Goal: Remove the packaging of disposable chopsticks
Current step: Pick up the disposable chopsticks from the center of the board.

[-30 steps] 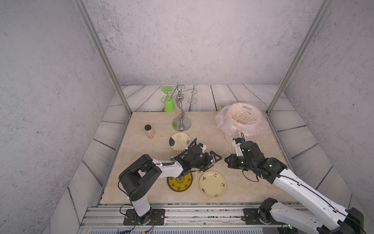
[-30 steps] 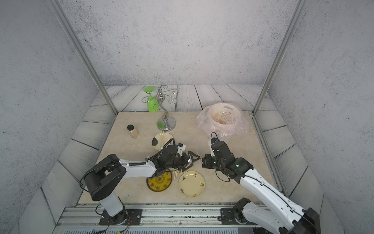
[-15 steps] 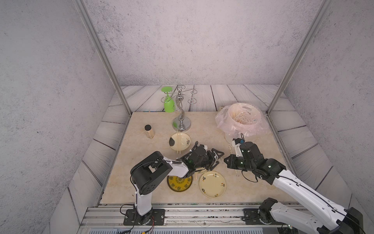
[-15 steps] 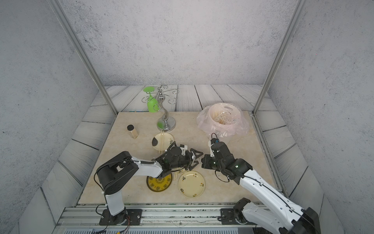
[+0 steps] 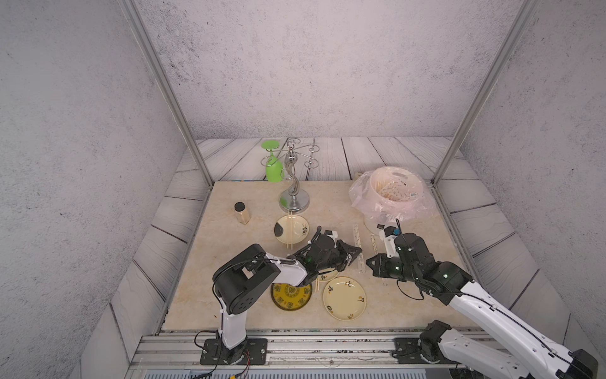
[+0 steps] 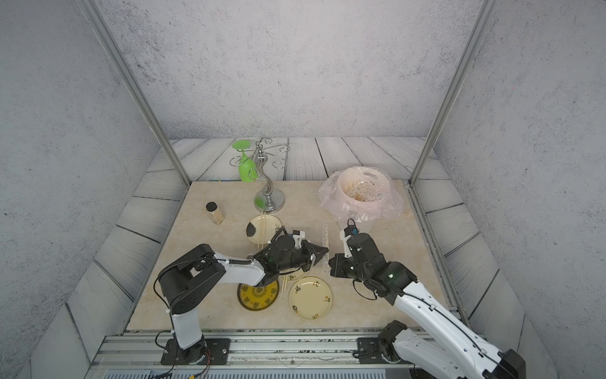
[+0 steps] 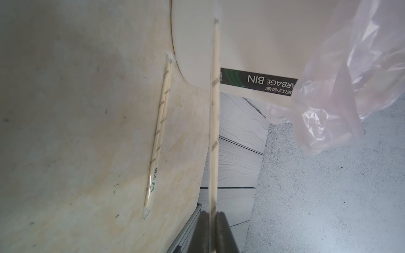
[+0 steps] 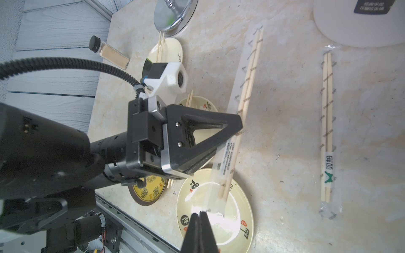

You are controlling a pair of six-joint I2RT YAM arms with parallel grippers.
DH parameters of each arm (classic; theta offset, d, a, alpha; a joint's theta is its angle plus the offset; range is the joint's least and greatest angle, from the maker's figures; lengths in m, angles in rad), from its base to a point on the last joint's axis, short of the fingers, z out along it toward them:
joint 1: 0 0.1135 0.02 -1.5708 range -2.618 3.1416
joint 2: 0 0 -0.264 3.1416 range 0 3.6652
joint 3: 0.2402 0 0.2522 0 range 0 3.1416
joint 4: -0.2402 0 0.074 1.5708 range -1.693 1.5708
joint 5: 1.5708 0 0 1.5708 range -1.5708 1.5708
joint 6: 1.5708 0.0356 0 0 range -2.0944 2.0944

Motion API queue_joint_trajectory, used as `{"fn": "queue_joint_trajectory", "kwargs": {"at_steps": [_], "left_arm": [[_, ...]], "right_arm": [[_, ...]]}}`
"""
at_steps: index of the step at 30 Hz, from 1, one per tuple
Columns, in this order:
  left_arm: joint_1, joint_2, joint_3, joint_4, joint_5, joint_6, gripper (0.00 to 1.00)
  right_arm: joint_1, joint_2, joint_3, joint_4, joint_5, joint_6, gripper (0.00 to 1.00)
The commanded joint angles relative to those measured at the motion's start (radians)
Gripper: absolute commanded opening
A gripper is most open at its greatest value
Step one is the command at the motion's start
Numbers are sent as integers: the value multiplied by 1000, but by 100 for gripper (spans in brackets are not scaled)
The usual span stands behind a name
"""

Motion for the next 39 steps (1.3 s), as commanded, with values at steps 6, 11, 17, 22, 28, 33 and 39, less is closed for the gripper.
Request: {"fn": "queue_joint_trajectory", "kwargs": {"at_steps": [6, 11, 17, 22, 28, 33, 39], "left_arm": [[13, -85, -44, -12, -36, 31, 0], [17, -262, -76, -171, -82, 260, 0], [12, -544, -62, -424, -157, 699, 0], [12, -696, -136, -337, -136, 889, 0], [7, -764, -166, -271, -94, 963, 0], [4, -788, -202, -149, -68, 941, 0], [-6, -814, -225, -82, -81, 911, 0]], "right_arm": [[-4, -54, -10, -36, -37, -75, 14], [-4, -84, -1, 17, -105, -125, 54], [-4, -64, 20, 174, -320, -188, 64], [1, -45, 35, 364, -468, -203, 65], [32, -3, 45, 551, -528, -182, 65], [69, 26, 53, 570, -470, -212, 63], [108, 37, 41, 584, -401, -240, 57]]}}
